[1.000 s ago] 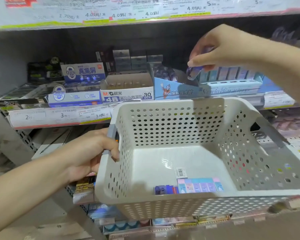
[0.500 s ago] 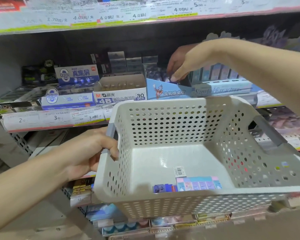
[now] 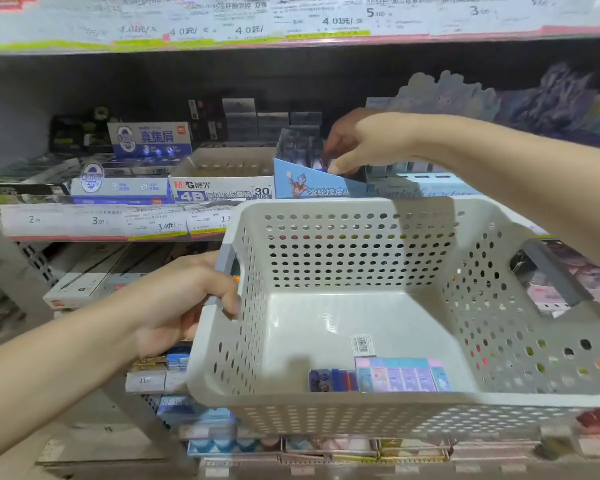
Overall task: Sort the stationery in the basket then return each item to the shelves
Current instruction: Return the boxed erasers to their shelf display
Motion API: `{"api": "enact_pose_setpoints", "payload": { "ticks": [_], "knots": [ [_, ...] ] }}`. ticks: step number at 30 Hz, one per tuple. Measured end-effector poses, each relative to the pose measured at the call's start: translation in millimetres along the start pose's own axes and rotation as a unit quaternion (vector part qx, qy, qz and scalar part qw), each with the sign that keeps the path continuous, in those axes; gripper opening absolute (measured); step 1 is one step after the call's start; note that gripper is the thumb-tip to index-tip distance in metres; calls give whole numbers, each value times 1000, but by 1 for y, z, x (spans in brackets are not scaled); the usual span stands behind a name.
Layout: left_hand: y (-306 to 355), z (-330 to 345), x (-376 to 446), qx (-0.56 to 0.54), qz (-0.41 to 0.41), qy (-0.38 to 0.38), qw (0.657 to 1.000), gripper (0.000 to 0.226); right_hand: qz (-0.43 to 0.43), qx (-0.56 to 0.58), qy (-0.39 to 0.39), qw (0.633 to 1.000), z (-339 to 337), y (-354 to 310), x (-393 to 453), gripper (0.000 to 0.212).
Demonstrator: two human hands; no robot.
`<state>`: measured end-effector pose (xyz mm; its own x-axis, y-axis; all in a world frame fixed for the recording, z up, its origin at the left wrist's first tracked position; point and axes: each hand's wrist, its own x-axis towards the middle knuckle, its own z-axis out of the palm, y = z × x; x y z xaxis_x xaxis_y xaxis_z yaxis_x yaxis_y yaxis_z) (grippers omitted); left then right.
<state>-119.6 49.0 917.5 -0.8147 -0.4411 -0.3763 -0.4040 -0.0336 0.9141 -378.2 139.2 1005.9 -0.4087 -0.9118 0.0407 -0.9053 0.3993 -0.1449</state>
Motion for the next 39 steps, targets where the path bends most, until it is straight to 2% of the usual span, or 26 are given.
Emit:
{"api": "enact_pose_setpoints", "payload": {
  "ticks": [11,15,16,18,20,21,22,23,25,27,29,32,39],
  "knots": [
    [4,18,-4,10,-7,25,1000,59,-48,57,52,996,10,7,-11,36],
    [6,20,-5,19,-15,37,999,60,-21,145,41,988,8,4,-16,39],
    [6,19,-5,22,-17,40,999,60,-25,123,48,991,6,3,-18,38],
    [7,19,-5,25,-17,40,999,57,-62,44,135,988,5,2,-25,34],
    [7,19,-5,21,-16,40,999,56,-131,21,245,960,9,-4,-41,22],
    [7,19,-4,19,-16,40,999,56,-161,32,250,954,14,-9,-49,17],
    [7,19,-4,19,-16,41,999,57,-179,29,214,960,22,-15,-57,16],
    [7,20,-4,20,-15,41,999,56,-181,17,141,973,34,-22,-64,17],
    [7,21,-3,16,-11,40,999,54,-169,-24,-57,984,65,-34,-72,19],
    [6,21,-2,7,-8,35,999,53,-168,-68,-212,960,97,-41,-76,19],
    [6,21,-1,2,-4,28,1000,55,-151,-89,-313,934,126,-41,-78,22],
    [6,21,-2,3,6,20,1000,57,-135,-96,-377,912,156,-40,-81,31],
    [5,19,-4,4,3,13,1000,57,-128,-103,-374,913,170,-45,-82,31]
  ]
}}
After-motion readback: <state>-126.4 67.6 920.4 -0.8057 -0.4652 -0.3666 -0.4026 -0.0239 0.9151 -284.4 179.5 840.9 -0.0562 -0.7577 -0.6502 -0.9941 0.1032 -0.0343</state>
